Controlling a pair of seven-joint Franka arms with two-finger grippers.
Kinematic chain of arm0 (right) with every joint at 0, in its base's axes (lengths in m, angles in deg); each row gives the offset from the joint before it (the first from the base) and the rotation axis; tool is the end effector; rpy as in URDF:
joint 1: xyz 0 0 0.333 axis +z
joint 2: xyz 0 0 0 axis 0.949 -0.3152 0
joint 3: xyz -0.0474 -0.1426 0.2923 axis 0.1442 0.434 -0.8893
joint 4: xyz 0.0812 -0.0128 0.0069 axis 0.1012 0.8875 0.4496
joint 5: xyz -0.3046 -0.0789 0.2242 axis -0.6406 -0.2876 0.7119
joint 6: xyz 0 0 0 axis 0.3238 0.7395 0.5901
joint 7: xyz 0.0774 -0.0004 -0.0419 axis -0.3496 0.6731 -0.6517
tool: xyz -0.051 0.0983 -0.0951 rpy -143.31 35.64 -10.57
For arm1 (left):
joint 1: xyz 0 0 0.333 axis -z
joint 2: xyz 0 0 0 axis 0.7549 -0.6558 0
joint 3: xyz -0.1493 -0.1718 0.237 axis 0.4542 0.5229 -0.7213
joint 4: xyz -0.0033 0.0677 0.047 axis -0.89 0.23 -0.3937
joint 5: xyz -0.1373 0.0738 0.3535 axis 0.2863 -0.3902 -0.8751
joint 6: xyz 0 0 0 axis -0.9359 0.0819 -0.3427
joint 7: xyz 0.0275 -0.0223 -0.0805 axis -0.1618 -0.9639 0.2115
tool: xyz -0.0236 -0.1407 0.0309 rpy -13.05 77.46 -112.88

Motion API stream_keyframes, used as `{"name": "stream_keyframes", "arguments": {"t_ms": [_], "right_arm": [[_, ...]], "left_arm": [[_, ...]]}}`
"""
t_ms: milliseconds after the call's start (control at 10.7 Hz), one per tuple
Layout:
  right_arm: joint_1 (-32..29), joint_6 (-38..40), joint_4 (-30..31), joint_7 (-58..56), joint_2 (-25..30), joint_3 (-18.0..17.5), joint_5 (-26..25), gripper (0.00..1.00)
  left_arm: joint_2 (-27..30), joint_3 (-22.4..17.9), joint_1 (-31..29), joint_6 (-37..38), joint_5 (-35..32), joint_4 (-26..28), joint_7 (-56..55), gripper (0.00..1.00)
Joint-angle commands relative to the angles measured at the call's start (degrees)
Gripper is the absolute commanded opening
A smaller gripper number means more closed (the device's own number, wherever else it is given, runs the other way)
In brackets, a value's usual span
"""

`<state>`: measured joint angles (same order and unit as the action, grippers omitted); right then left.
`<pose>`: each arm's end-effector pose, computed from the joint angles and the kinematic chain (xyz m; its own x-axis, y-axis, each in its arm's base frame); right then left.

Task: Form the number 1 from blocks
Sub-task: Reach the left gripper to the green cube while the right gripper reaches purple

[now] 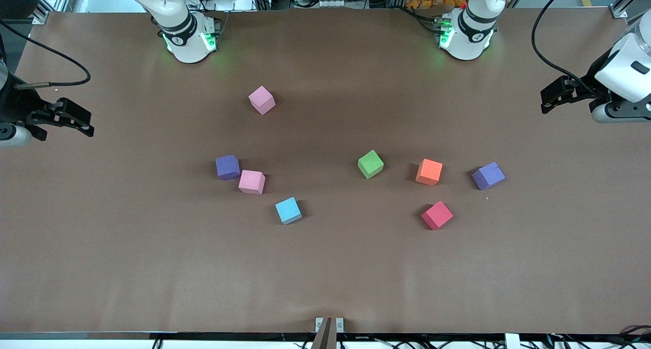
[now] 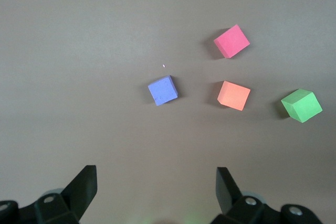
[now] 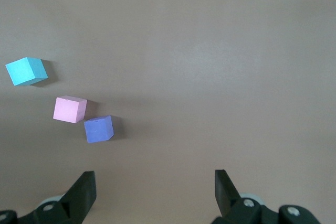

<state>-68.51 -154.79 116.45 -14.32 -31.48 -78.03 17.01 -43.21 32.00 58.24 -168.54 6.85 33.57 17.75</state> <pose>0.5742 0.0170 0.6004 0.9962 0.0836 0.0260 0.0833 -0.9965 0.0095 0.5344 -0.0548 0.6018 0.9993 -0.0139 -0.0342 -0.0155 -0.9988 -0.0469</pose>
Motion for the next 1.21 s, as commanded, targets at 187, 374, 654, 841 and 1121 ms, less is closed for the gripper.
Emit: {"name": "stream_keyframes", "arguments": {"t_ms": [187, 374, 654, 841, 1121], "right_arm": [[-0.92, 1.01, -1.29, -0.82, -0.48, -0.68, -0.61, 1.00], [-0.92, 1.01, -1.29, -0.73, -0.48, -0.68, -0.52, 1.00], [-0.65, 1.10, -0.50, -0.64, -1.01, -0.68, 0.44, 1.00], [0.92, 0.67, -0.33, -0.64, -2.93, -0.86, 0.88, 1.00], [2.42, -0.39, -0.33, -0.73, -6.97, -0.86, 6.75, 1.00]], "left_arm": [[0.87, -0.17, 1.15, 1.17, -1.26, -1.64, 0.47, 1.00], [-1.66, -0.17, 3.24, 0.56, 1.71, -1.65, 0.03, 1.00], [-6.33, -0.17, 7.64, -6.29, 6.10, -1.21, -8.53, 1.00], [-10.28, -0.17, 11.67, -9.89, 11.29, -0.94, -20.04, 1.00], [-18.18, -0.08, 18.96, -18.05, 14.46, -0.15, -33.25, 1.00]]}}
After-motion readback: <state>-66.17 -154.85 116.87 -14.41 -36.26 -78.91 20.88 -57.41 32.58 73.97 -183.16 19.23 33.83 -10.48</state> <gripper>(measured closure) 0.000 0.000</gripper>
